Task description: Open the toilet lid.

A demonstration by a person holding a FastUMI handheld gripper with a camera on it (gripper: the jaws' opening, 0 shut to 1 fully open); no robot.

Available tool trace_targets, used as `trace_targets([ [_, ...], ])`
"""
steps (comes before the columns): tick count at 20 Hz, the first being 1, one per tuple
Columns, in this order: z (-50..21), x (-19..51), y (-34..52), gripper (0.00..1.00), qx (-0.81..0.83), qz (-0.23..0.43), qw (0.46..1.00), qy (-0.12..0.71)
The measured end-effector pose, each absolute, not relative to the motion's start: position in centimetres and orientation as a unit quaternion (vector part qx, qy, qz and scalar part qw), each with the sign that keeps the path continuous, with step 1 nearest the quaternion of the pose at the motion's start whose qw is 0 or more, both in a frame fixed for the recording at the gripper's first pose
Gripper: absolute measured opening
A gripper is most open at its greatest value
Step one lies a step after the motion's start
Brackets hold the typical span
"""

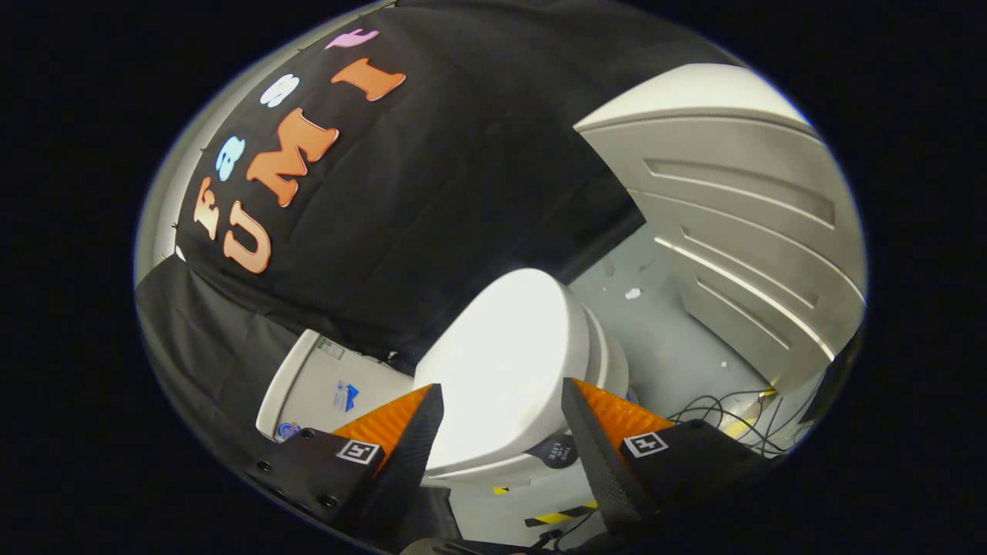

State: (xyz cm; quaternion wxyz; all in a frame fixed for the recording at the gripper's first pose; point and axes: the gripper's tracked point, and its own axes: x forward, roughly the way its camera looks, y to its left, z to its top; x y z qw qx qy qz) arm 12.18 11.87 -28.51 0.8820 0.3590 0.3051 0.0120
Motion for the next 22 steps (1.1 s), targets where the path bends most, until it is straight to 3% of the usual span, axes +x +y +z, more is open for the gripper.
trace_targets([
  [10, -38.2, 9.1, 15.3, 0.99, 0.441, -0.016, 0.784, 0.437],
  [14, -39.5, 9.5, 16.0, 0.98, 0.483, -0.015, 0.761, 0.434],
  [18, -38.0, 11.5, 14.8, 0.83, 0.569, -0.02, 0.734, 0.37],
  [22, -38.4, 11.2, 15.8, 0.68, 0.567, -0.004, 0.729, 0.383],
])
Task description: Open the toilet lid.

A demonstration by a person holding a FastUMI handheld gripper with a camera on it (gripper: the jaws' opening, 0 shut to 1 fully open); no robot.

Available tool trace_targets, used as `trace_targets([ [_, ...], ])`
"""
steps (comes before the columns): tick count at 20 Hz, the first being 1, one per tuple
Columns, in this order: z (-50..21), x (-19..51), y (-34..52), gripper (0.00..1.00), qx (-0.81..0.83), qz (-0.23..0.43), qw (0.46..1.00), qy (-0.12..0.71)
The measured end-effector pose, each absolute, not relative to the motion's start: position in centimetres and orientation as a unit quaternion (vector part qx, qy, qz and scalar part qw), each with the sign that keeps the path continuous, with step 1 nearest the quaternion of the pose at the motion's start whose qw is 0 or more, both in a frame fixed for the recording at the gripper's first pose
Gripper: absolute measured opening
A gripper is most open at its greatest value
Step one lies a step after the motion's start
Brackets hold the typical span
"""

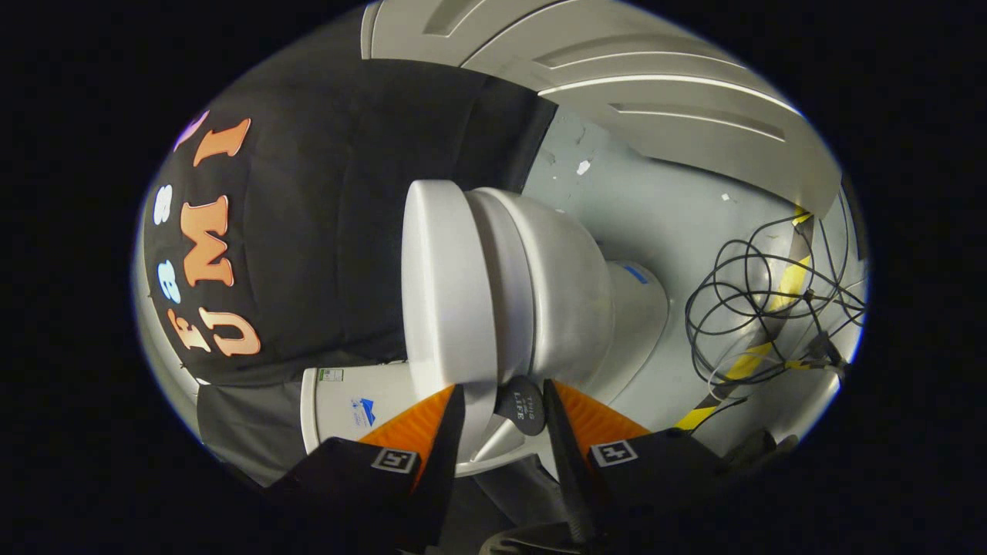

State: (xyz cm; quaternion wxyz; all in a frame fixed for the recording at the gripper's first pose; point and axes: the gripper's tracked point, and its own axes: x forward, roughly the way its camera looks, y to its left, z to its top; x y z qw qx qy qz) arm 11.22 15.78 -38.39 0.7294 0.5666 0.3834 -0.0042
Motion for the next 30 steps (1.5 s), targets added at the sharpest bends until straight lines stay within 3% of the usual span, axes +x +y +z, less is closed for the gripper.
trace_targets([
  [3, -39.1, 10.7, 15.3, 0.56, 0.538, -0.015, 0.744, 0.396],
  [6, -39.5, 10.8, 15.1, 0.23, 0.544, -0.024, 0.738, 0.399],
  [9, -39.2, 10.5, 14.7, 0.23, 0.554, -0.022, 0.732, 0.396],
  [10, -39.4, 11.0, 14.8, 0.16, 0.554, -0.022, 0.735, 0.392],
  [13, -38.8, 11.2, 14.9, 0.11, 0.551, -0.016, 0.744, 0.378],
  [21, -39.0, 11.9, 15.4, 0.08, 0.614, 0.004, 0.694, 0.376],
  [27, -39.2, 11.7, 15.0, 0.08, 0.619, -0.001, 0.687, 0.381],
  [30, -39.3, 12.1, 14.9, 0.08, 0.567, -0.013, 0.73, 0.381],
])
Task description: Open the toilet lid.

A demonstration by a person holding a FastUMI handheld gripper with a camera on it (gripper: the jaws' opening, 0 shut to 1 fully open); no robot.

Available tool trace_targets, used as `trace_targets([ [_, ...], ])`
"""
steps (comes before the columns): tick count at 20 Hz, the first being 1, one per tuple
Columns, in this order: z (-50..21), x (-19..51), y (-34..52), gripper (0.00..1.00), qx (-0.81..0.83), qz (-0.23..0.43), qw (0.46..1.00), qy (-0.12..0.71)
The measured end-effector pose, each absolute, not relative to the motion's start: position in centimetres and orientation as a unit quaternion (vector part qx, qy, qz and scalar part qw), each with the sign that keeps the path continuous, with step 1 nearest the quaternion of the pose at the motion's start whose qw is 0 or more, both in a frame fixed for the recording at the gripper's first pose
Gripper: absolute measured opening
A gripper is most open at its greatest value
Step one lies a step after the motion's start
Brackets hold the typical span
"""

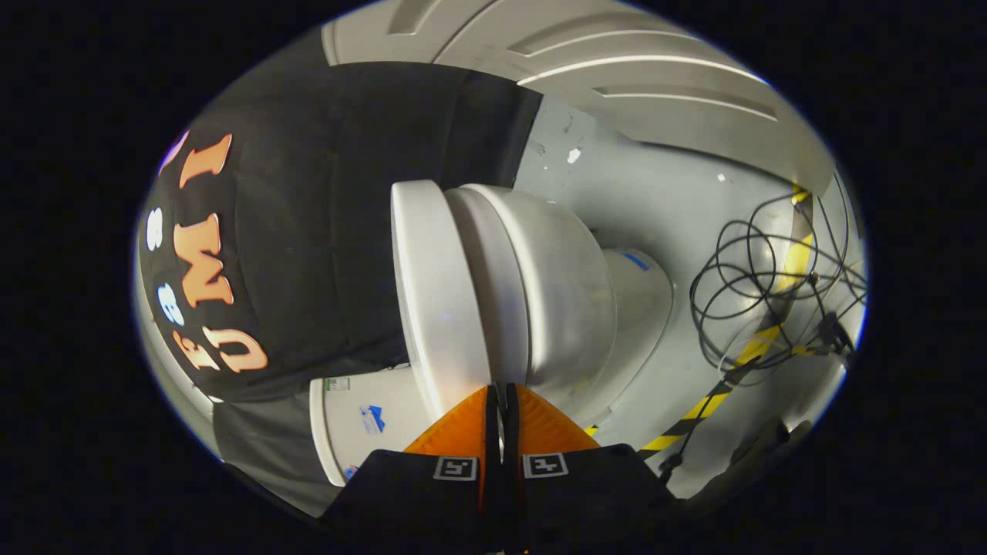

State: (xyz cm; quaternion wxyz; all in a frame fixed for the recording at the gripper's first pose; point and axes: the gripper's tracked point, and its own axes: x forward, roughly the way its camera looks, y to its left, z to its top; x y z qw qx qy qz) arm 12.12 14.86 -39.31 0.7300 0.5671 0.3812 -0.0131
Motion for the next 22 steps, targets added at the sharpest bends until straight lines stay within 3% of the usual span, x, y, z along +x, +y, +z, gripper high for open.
trace_targets([
  [2, -39.1, 12.0, 14.8, 0.08, 0.521, -0.011, 0.762, 0.384],
  [7, -38.3, 12.1, 14.9, 0.08, 0.522, -0.014, 0.763, 0.38],
  [10, -37.1, 13.1, 14.8, 0.08, 0.486, -0.02, 0.796, 0.361],
  [15, -33.0, 14.0, 15.6, 0.08, 0.354, -0.031, 0.874, 0.332],
  [22, -26.3, 14.5, 19.1, 0.08, 0.267, -0.033, 0.913, 0.306],
])
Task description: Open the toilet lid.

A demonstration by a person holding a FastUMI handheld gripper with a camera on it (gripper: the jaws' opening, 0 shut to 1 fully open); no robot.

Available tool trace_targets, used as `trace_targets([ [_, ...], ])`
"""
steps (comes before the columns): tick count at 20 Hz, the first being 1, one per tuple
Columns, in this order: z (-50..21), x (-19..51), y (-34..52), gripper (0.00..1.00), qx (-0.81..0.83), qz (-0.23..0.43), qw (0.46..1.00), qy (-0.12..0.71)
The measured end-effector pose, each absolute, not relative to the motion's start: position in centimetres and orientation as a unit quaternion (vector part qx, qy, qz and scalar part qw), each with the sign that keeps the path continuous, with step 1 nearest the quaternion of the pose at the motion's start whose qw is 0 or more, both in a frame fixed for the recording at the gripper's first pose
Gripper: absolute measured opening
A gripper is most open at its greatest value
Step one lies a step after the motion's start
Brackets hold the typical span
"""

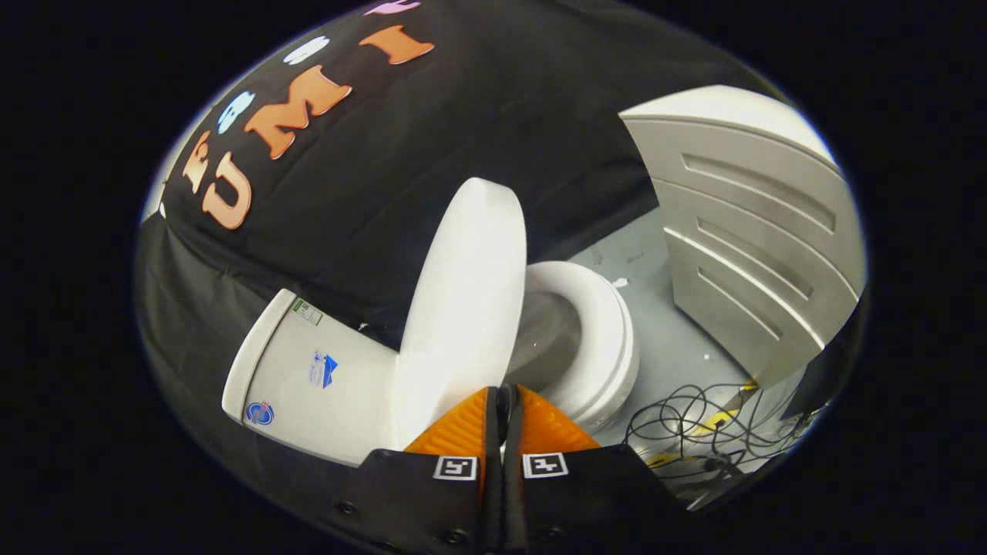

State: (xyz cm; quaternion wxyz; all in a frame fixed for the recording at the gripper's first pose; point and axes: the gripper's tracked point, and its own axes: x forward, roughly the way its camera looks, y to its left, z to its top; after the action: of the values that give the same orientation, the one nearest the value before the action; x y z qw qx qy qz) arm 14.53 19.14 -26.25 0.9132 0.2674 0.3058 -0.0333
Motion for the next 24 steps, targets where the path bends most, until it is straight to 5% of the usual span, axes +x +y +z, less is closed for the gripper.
trace_targets([
  [24, -16.0, 15.2, 30.8, 0.08, 0.021, -0.07, 0.966, 0.249],
])
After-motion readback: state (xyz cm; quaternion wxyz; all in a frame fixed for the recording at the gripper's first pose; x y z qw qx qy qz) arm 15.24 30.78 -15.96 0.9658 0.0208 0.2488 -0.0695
